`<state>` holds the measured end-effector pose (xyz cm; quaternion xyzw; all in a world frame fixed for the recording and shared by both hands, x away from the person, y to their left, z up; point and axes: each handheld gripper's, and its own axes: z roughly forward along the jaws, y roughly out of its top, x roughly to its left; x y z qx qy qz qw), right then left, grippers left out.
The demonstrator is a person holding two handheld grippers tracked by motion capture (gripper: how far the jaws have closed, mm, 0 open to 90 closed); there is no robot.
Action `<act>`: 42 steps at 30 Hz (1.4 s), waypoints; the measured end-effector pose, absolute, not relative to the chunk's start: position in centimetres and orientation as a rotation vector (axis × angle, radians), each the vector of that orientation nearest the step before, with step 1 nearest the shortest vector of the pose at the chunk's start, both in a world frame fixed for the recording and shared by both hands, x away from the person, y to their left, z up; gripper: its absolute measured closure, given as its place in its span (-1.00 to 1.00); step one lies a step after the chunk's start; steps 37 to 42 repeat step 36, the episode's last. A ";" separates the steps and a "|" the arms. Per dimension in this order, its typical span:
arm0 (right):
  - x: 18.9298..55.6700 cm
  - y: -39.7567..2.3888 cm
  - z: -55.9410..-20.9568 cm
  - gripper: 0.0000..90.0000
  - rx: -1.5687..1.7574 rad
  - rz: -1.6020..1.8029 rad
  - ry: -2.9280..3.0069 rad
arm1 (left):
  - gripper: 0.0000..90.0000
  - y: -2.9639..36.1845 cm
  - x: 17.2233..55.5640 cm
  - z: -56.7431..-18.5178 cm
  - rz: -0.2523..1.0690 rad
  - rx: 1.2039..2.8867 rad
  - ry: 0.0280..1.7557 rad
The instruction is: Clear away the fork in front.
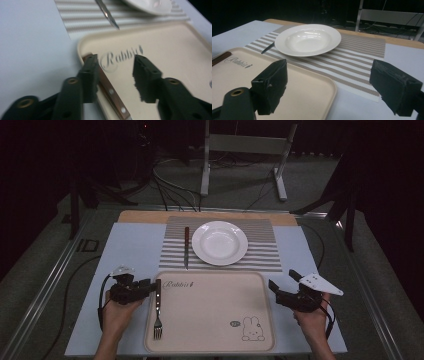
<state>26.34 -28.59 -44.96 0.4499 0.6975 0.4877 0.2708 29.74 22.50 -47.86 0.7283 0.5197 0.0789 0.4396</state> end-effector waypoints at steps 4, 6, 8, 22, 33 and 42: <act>26.1 -29.0 -45.1 -0.67 1.223 1.312 1.873 | 0.04 23.0 29.2 -46.5 0.283 1.754 1.235; 26.0 -29.2 -45.2 -0.68 1.226 1.312 1.873 | -0.08 23.2 28.9 -45.8 0.326 1.725 1.204; 25.9 -29.2 -45.3 -0.68 1.226 1.311 1.873 | -0.21 23.4 28.6 -45.1 0.364 1.692 1.181; 24.9 -30.3 -45.6 -0.68 1.243 1.319 1.841 | -0.99 25.7 26.8 -42.4 0.603 1.543 1.134; 24.3 -30.6 -46.3 -0.68 1.256 1.319 1.837 | -1.00 26.2 26.3 -42.2 0.691 1.526 1.132; 24.2 -30.7 -46.4 -0.68 1.257 1.313 1.835 | -1.00 26.2 26.3 -42.2 0.692 1.526 1.131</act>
